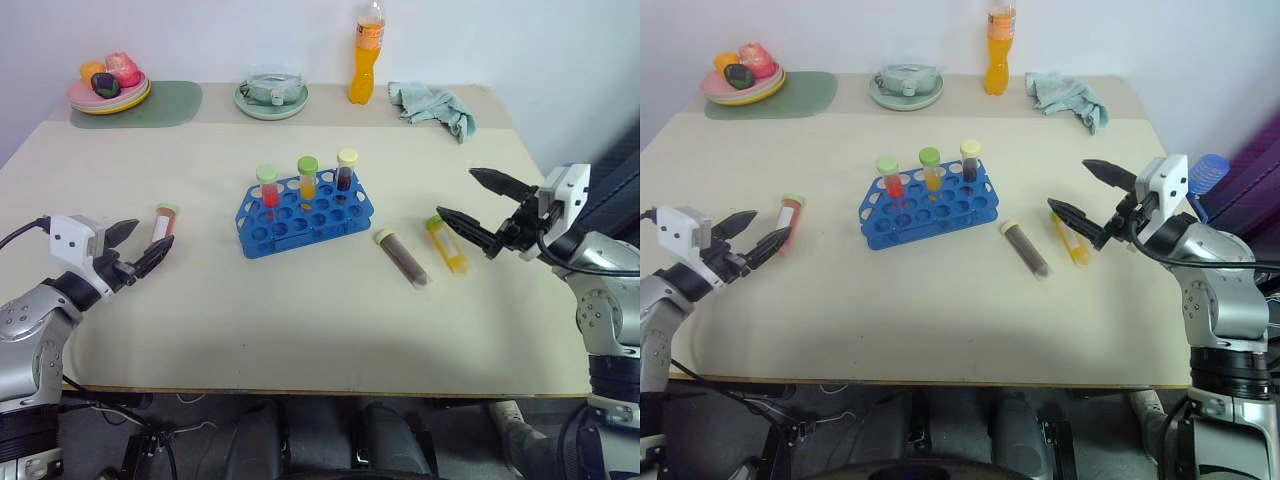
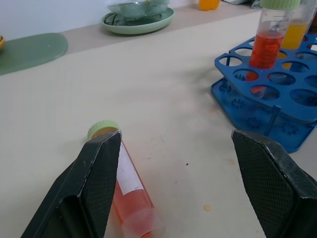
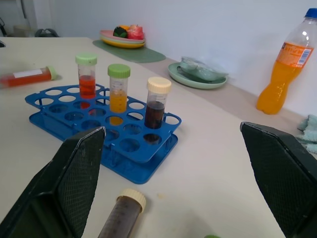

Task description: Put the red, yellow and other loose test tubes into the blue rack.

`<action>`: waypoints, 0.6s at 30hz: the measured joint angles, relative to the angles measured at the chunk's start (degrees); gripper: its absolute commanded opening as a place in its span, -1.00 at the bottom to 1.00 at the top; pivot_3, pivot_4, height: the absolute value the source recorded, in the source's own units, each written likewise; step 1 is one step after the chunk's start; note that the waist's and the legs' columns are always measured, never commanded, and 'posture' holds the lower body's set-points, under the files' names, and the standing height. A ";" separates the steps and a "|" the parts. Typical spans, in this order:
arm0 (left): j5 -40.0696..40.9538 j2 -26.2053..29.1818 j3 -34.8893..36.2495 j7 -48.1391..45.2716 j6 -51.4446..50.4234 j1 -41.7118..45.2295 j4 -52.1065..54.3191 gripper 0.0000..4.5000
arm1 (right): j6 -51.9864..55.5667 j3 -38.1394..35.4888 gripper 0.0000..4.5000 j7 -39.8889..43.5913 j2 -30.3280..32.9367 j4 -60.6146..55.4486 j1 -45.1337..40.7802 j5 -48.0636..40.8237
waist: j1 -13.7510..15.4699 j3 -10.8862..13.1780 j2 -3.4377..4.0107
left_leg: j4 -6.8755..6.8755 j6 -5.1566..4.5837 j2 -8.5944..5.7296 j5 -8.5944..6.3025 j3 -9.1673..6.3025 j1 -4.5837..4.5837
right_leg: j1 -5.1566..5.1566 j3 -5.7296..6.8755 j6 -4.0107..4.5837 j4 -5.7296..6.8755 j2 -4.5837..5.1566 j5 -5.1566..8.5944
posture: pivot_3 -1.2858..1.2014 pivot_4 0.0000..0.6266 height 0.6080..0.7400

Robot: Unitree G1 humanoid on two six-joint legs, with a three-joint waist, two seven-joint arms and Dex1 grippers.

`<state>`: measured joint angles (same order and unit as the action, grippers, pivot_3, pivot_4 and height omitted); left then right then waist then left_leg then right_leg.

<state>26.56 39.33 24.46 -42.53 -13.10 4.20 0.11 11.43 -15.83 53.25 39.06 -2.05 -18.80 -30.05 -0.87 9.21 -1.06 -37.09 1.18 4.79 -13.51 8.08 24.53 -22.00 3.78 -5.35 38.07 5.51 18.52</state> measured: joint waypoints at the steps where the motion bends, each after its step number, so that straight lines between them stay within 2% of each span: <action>1: 0.10 0.00 -0.01 -0.26 -0.01 0.00 0.00 0.61 | 0.00 0.00 1.00 -0.01 0.00 0.00 0.00 0.00 | 0.01 0.00 0.00 | 0.00 0.00 0.00 0.00 0.00 0.00 | 0.00 0.00 0.00 0.00 0.00 0.00 | 0.03 -0.52 1.00; 18: 0.41 -0.02 -0.11 -1.09 -0.23 0.02 0.02 0.61 | 0.89 0.38 1.00 -1.19 -0.02 -2.23 0.28 0.00 | -0.02 0.00 0.00 | 0.00 0.00 0.00 0.00 0.00 0.00 | -0.01 0.00 0.00 0.00 0.00 0.00 | 0.03 -0.52 1.00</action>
<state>26.97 39.31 24.35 -43.62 -13.33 4.22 0.13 12.31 -15.45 52.06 39.03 -4.28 -18.53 -30.06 -0.88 9.21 -1.05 -37.09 1.18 4.79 -13.51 8.08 24.53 -22.01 3.77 -5.35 38.08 5.51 18.52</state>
